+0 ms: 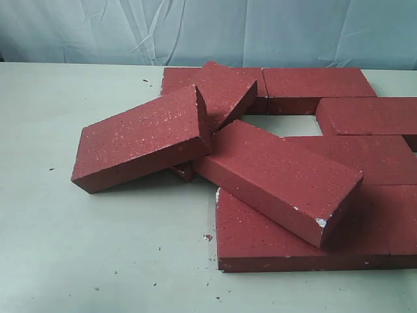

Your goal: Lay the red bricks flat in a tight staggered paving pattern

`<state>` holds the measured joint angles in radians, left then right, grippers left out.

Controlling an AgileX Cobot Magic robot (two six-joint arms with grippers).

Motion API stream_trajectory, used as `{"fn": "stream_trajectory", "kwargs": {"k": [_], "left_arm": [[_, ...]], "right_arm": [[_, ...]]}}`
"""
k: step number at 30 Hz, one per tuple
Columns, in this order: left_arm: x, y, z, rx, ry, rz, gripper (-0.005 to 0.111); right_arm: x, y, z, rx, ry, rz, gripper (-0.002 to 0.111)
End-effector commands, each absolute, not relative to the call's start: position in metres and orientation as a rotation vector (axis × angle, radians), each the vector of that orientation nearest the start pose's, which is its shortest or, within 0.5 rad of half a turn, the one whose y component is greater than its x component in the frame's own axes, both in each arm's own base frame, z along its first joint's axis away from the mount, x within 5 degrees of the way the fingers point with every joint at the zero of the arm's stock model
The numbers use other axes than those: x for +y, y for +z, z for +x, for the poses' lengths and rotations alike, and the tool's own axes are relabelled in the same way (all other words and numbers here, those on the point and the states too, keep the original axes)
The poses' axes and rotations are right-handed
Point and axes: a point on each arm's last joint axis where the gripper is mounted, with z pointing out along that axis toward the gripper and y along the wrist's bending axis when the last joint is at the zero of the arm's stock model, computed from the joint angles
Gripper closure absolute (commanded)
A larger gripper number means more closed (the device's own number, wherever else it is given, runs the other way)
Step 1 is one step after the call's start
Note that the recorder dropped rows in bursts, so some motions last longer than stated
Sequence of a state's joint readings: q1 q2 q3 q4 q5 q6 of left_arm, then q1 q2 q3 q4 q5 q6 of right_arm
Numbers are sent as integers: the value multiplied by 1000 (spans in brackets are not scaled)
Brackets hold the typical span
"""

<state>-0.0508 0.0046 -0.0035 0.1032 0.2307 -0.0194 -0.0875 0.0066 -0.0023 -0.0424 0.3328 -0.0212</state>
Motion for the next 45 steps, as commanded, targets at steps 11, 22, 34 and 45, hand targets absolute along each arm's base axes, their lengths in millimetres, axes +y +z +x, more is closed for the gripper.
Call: {"fn": "stream_trajectory", "kwargs": {"k": [11, 22, 34, 45], "left_arm": [[-3, 212, 56, 1498, -183, -92, 107], [2, 235, 52, 1237, -207, -149, 107], [5, 262, 51, 1093, -265, -208, 107], [0, 312, 109, 1300, -209, -169, 107]], "right_arm": [[-5, 221, 55, 1396, -69, 77, 109], [-11, 239, 49, 1149, 187, 324, 109], [-12, 321, 65, 1063, 135, 262, 109], [-12, 369, 148, 1391, -29, 83, 109]]}}
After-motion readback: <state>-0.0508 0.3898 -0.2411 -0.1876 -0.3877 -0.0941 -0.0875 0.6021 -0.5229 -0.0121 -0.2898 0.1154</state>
